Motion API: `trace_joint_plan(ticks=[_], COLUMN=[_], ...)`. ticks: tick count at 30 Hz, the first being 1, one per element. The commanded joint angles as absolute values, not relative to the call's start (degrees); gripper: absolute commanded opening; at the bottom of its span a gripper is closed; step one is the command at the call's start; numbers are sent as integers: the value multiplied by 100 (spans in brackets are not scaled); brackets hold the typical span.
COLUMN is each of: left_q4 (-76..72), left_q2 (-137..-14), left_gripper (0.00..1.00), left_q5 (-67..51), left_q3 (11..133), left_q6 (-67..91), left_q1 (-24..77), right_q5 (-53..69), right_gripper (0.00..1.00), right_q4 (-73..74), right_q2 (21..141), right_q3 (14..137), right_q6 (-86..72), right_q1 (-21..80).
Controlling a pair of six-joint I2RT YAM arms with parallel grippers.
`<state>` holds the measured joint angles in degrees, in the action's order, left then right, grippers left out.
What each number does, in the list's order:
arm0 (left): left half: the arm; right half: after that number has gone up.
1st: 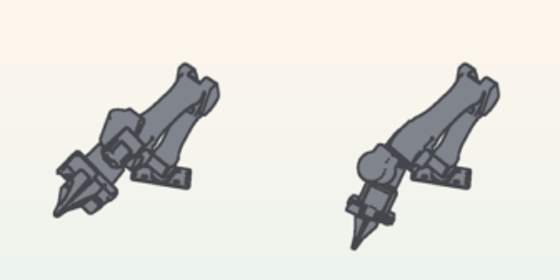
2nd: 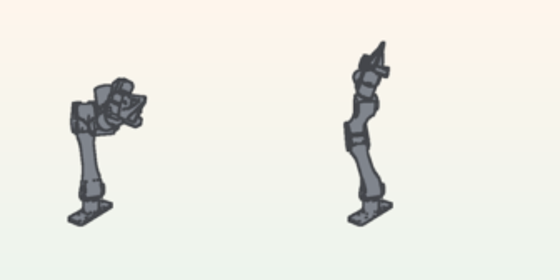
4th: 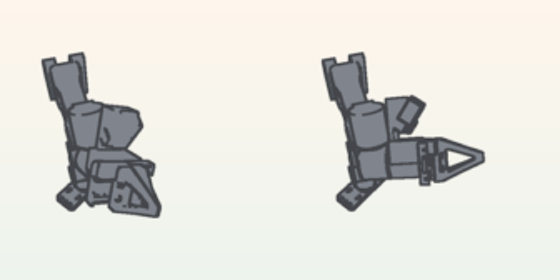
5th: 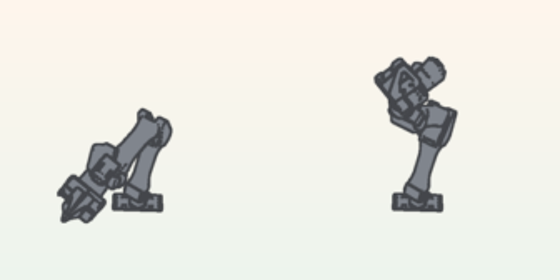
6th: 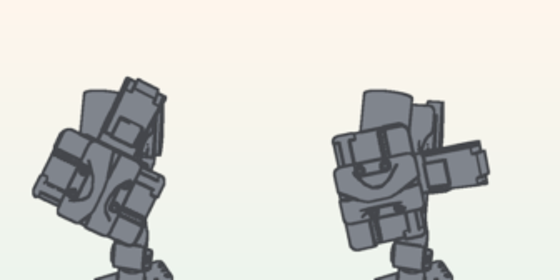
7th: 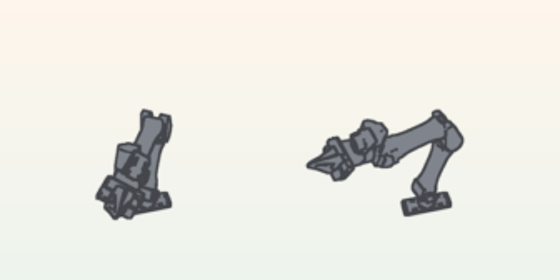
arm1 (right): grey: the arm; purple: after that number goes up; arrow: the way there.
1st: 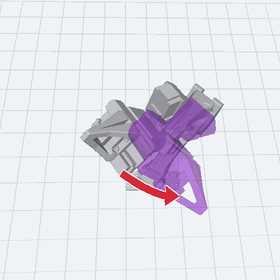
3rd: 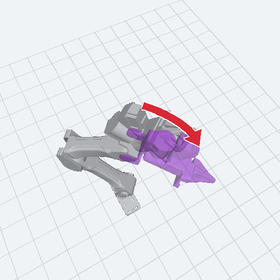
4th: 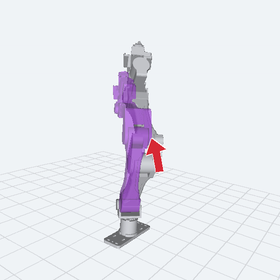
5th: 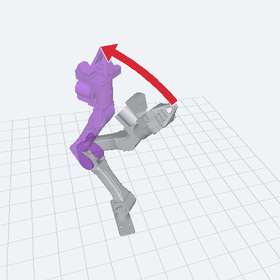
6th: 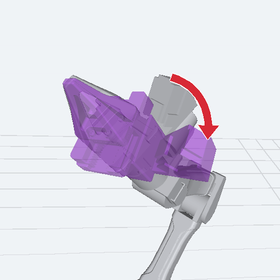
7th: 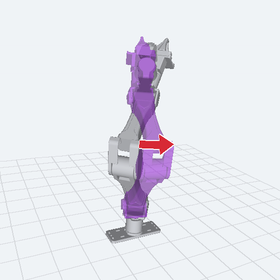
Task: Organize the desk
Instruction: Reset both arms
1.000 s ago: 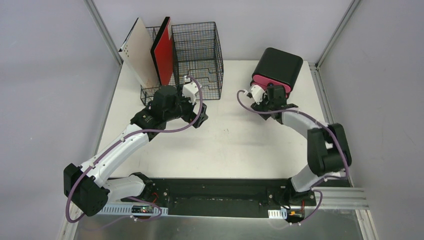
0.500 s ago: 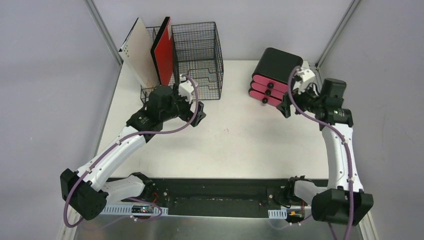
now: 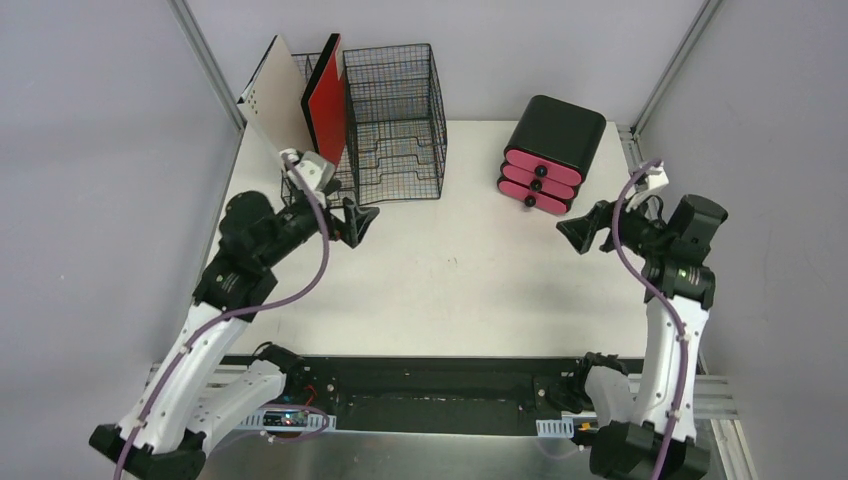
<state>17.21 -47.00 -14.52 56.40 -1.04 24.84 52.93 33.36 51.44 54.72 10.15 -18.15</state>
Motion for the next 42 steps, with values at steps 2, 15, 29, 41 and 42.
trace_joint_plan(ticks=[2,15,29,41,42], left_q4=[1179,1134,1099,1093,1092], left_q2=[-4063,-3990,-4034,-4061,-4061], left_gripper=[99,99,99,99,99], left_q5=[-1603,-1741,-1741,-1785,-1784], left_q3=[5381,5317,5291,5283,5286], left_q6=[-206,-202,-228,-209,-210], left_q1=[2373,2321,2312,2312,2312], right_q5=[5200,3647,3686,3672,3671], right_gripper=[99,99,99,99,99], right_q4=[2203,1410,1277,1268,1266], right_q2=[4147,3832,3828,3826,3825], right_q3=[5173,4999,4913,4898,4903], right_q6=[211,-1581,-1533,-1519,-1514], right_q1=[-1913,-1933,-1930,-1934,-1934])
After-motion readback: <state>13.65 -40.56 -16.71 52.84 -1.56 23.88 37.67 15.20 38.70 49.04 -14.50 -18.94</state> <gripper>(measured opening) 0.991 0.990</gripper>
